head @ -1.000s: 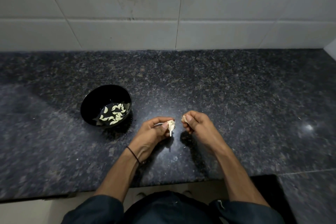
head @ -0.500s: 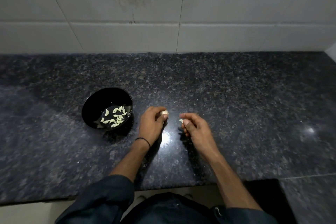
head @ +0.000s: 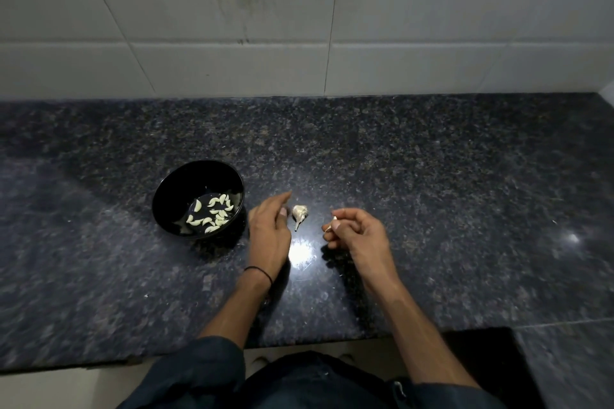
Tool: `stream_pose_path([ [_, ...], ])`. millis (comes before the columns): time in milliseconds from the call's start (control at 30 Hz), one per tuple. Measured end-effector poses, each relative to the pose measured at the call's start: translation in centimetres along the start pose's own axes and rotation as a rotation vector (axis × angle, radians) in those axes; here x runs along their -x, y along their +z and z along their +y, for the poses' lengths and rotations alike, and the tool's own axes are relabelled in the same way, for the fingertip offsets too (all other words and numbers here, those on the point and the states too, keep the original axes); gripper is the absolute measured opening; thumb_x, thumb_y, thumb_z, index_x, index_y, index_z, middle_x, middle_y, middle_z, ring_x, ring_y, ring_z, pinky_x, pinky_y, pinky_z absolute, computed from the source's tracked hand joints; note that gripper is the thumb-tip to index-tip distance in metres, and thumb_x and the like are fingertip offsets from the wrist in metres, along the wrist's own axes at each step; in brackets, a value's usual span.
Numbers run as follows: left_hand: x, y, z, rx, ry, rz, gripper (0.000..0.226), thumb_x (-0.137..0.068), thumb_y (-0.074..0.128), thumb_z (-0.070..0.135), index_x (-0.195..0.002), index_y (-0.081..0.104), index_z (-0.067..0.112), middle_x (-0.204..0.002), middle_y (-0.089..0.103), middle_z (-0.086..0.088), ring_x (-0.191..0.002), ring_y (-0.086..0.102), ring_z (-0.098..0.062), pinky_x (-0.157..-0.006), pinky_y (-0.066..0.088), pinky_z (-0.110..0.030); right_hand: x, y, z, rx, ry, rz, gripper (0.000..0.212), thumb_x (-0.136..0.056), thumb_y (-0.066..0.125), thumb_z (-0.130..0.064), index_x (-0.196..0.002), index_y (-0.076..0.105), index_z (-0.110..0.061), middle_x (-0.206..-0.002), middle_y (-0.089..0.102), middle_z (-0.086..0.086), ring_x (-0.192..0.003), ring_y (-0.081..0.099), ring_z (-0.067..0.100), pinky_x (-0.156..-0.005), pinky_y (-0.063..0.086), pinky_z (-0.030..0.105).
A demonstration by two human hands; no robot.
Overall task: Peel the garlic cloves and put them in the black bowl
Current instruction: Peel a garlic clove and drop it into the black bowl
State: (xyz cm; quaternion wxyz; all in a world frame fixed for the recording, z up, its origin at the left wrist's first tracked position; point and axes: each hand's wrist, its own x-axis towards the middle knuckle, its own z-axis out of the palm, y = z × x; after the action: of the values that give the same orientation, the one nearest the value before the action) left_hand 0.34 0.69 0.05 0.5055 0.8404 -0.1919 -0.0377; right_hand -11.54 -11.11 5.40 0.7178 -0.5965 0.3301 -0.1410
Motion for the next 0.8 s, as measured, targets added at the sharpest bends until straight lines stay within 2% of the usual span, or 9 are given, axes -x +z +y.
stream_pose_path([
  [67, 1.3, -0.6, 1.0, 0.045, 0.009, 0.035, 0.029, -0.096, 0.056, 0.008, -0.118, 0.070, 0.021, -0.119, 0.067, 0.007, -0.115, 0.057, -0.022, -0.101, 0.043, -0.032, 0.1, 0.0, 0.0, -0.011, 0.012, 0.003, 0.008, -0.097, 0.061, -0.004, -0.104, 0.063, -0.008, -0.092, 0.075, 0.018, -0.069, 0.066, 0.025, -0.062, 0.057, 0.043],
  [133, 2.5, -0.9, 2.1, 0.183, -0.027, -0.042, 0.023, -0.096, 0.061, 0.017, -0.113, 0.070, 0.027, -0.114, 0.066, 0.014, -0.107, 0.064, -0.019, -0.094, 0.053, -0.037, 0.2, 0.0, 0.1, -0.001, 0.009, 0.008, 0.008, -0.093, 0.068, -0.007, -0.100, 0.066, -0.008, -0.092, 0.076, 0.016, -0.074, 0.069, 0.029, -0.071, 0.058, 0.052],
  [233, 3.8, -1.1, 3.5, 0.313, -0.026, -0.169, 0.022, -0.094, 0.067, 0.015, -0.112, 0.073, 0.025, -0.112, 0.068, 0.013, -0.102, 0.068, -0.016, -0.082, 0.060, -0.038, 0.4, 0.0, 0.0, 0.084, -0.046, 0.013, 0.004, -0.088, 0.075, -0.010, -0.088, 0.072, -0.012, -0.086, 0.076, 0.007, -0.080, 0.069, 0.019, -0.078, 0.059, 0.041],
  [367, 4.1, -1.4, 4.7, 0.384, -0.021, -0.221, 0.018, -0.094, 0.066, 0.005, -0.100, 0.077, 0.018, -0.101, 0.073, 0.009, -0.097, 0.069, -0.009, -0.074, 0.059, -0.029, 0.8, 0.2, -0.2, 0.055, -0.016, 0.046, 0.008, -0.086, 0.077, -0.010, -0.086, 0.072, -0.005, -0.078, 0.072, 0.009, -0.071, 0.064, 0.013, -0.067, 0.053, 0.027],
  [467, 4.2, -1.5, 4.5, 0.360, -0.010, -0.252, 0.017, -0.094, 0.067, 0.008, -0.100, 0.077, 0.020, -0.100, 0.075, 0.009, -0.098, 0.070, -0.013, -0.081, 0.059, -0.047, 1.1, 0.3, 0.0, 0.001, 0.031, 0.063, 0.012, -0.087, 0.077, -0.011, -0.090, 0.072, -0.001, -0.080, 0.073, 0.016, -0.069, 0.065, 0.014, -0.063, 0.052, 0.025],
  [533, 4.3, -1.4, 4.4, 0.357, -0.019, -0.260, 0.018, -0.093, 0.067, 0.008, -0.101, 0.077, 0.021, -0.101, 0.075, 0.009, -0.099, 0.070, -0.013, -0.084, 0.058, -0.052, 1.3, 0.2, 0.2, -0.036, 0.064, 0.068, 0.013, -0.087, 0.077, -0.011, -0.091, 0.072, 0.000, -0.079, 0.074, 0.015, -0.068, 0.065, 0.015, -0.062, 0.053, 0.025],
  [633, 4.6, -1.6, 4.5, 0.314, 0.015, -0.264, 0.019, -0.093, 0.068, 0.008, -0.103, 0.076, 0.022, -0.102, 0.073, 0.012, -0.098, 0.069, -0.013, -0.086, 0.057, -0.043, 1.6, 0.2, 0.5, -0.068, 0.090, 0.059, 0.009, -0.089, 0.075, -0.012, -0.089, 0.074, -0.003, -0.078, 0.074, 0.013, -0.067, 0.065, 0.014, -0.062, 0.053, 0.025],
  [733, 4.8, -1.6, 4.7, 0.258, 0.092, -0.236, 0.020, -0.092, 0.069, 0.009, -0.101, 0.076, 0.024, -0.100, 0.072, 0.015, -0.093, 0.067, -0.015, -0.080, 0.054, -0.033, 1.7, 0.3, 0.4, -0.127, 0.099, 0.029, 0.010, -0.094, 0.067, -0.008, -0.090, 0.074, -0.002, -0.079, 0.073, 0.011, -0.066, 0.062, 0.013, -0.062, 0.052, 0.023],
  [800, 4.7, -1.5, 4.8, 0.272, 0.065, -0.191, 0.021, -0.091, 0.068, 0.007, -0.099, 0.077, 0.024, -0.097, 0.072, 0.016, -0.094, 0.068, -0.013, -0.079, 0.054, -0.031, 1.8, 0.4, 0.3, -0.157, 0.100, 0.008, 0.012, -0.097, 0.062, -0.006, -0.092, 0.073, -0.002, -0.080, 0.073, 0.010, -0.068, 0.062, 0.013, -0.065, 0.053, 0.023],
])
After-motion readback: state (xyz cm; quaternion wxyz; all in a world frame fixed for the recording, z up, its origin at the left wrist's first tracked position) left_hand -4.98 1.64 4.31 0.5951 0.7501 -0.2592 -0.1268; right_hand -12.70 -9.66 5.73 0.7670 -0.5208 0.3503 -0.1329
